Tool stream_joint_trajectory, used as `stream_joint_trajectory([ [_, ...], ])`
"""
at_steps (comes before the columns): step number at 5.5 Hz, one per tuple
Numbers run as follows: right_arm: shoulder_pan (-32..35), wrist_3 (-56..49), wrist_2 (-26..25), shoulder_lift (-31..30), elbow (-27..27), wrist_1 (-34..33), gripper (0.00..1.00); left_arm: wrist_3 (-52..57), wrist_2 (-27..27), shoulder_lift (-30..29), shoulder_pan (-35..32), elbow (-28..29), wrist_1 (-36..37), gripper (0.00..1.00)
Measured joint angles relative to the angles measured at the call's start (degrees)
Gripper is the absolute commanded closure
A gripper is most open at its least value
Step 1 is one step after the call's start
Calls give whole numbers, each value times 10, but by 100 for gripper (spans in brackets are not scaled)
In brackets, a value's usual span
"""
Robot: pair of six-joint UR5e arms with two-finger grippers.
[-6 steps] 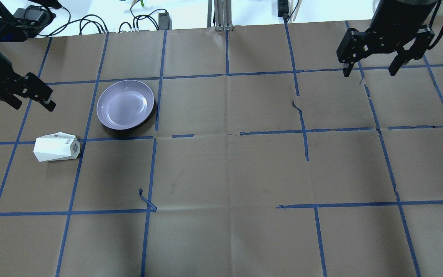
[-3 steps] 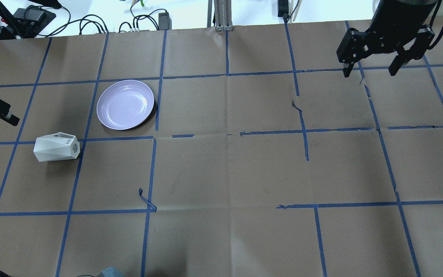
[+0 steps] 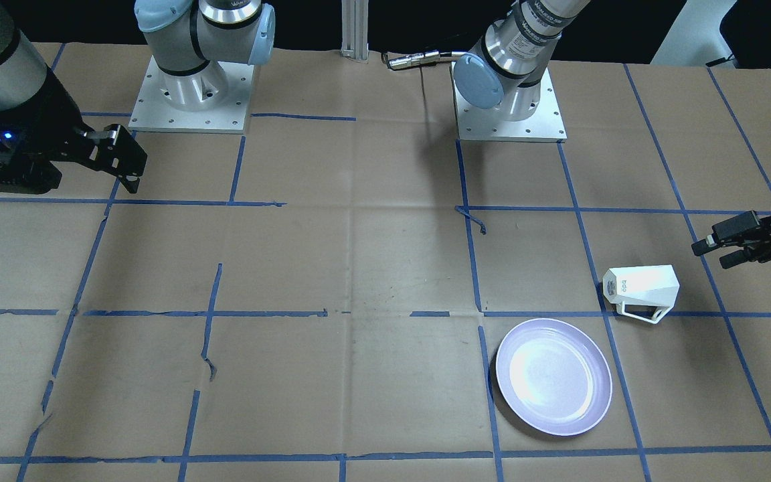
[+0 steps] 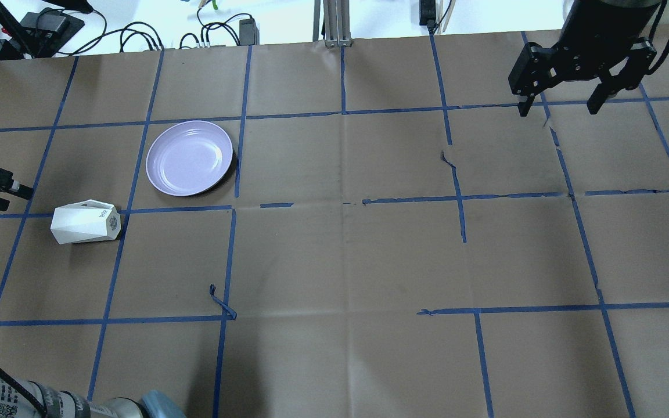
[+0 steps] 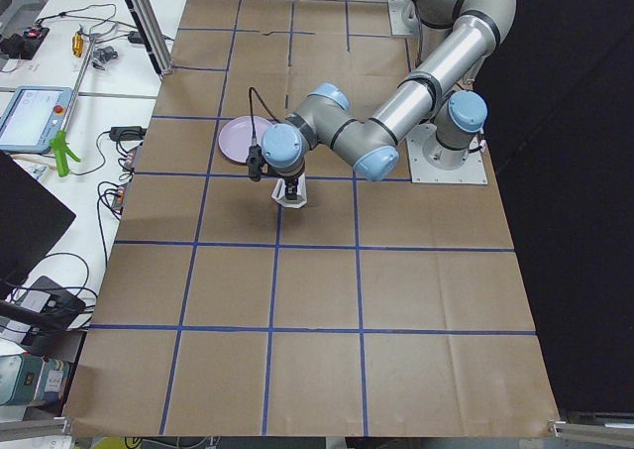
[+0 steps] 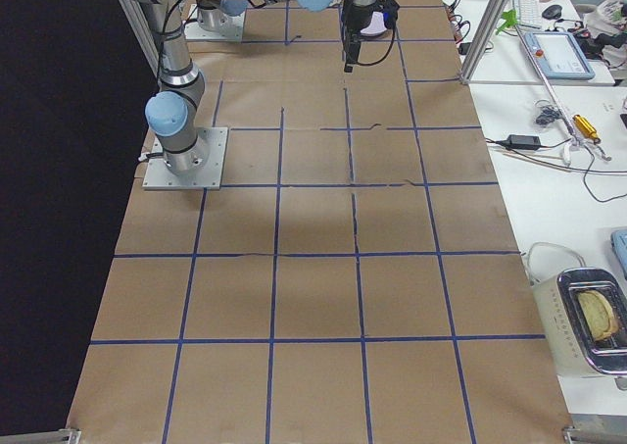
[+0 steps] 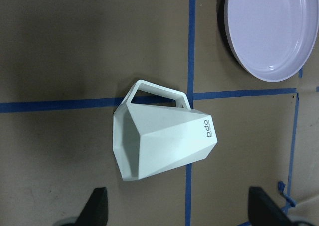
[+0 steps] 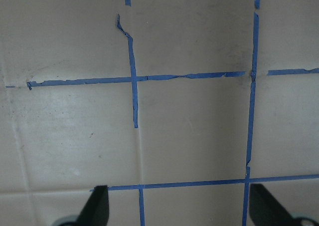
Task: Flip cup and place on plate
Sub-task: 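Close the left gripper on the white mug's body, then lift the mug with the left gripper and rotate it upright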
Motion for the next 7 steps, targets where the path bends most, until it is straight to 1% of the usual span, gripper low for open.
stream_joint_trajectory([
  [2,0,0,0,0,0,0,0,49,-60,-53,12,-7,-6,3],
  [3,0,0,0,0,0,0,0,63,-84,-67,13,-10,-19,3],
  [4,0,0,0,0,0,0,0,84,-103,-77,13,-12,-45,15],
  [5,0,0,0,0,0,0,0,104,-114,-89,12,-12,-66,51],
  [6,0,0,0,0,0,0,0,116,-117,-97,12,-13,-75,85],
  [7,0,0,0,0,0,0,0,119,-116,-98,12,-12,-83,100],
])
